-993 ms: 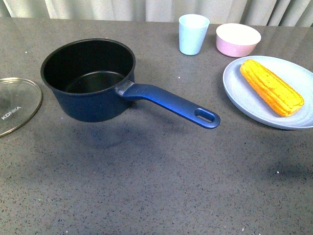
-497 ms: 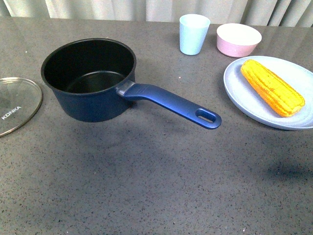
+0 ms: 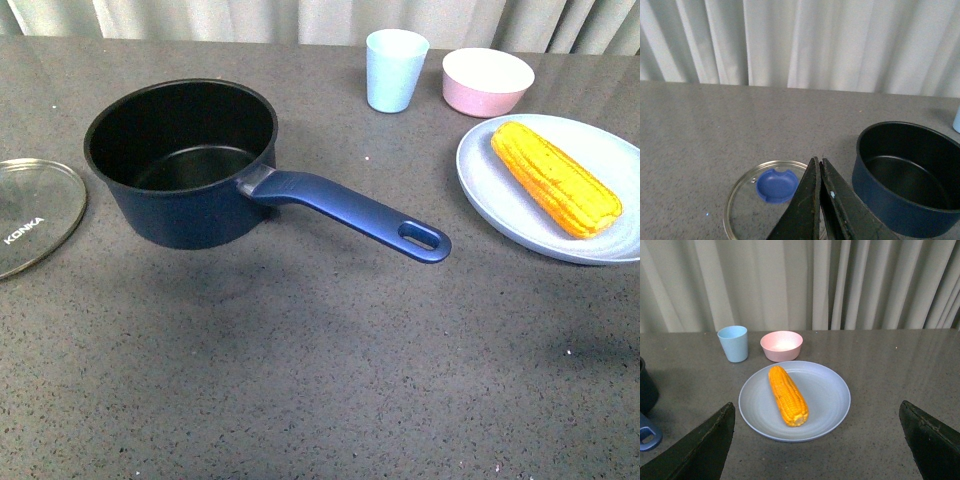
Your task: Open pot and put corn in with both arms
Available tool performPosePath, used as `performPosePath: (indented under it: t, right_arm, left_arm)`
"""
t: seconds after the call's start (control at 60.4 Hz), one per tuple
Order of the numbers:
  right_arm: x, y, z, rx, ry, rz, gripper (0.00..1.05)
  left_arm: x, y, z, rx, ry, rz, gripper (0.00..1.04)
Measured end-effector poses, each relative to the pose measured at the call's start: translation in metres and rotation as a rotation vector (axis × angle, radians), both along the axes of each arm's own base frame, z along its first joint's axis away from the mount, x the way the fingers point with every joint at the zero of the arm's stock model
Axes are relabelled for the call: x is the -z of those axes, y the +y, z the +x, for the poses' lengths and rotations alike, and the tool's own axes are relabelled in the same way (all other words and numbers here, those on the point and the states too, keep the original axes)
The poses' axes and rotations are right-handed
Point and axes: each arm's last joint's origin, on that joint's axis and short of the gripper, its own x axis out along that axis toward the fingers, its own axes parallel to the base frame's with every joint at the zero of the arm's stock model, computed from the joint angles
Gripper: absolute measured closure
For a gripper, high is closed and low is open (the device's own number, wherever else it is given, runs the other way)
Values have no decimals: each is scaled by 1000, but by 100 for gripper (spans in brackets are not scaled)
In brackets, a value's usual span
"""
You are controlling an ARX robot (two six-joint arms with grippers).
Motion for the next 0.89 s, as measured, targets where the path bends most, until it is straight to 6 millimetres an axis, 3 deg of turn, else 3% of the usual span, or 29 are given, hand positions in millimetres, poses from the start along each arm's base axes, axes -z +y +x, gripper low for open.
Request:
performPosePath:
  t: [0.182, 0.894]
  right_arm:
    - [0, 0, 0, 0, 0, 0, 9]
    - [0, 0, 0, 0, 0, 0, 9]
  left_arm:
    - [-12, -4, -15, 16, -19, 1, 103]
    - [-19, -5, -50, 18, -39, 1, 103]
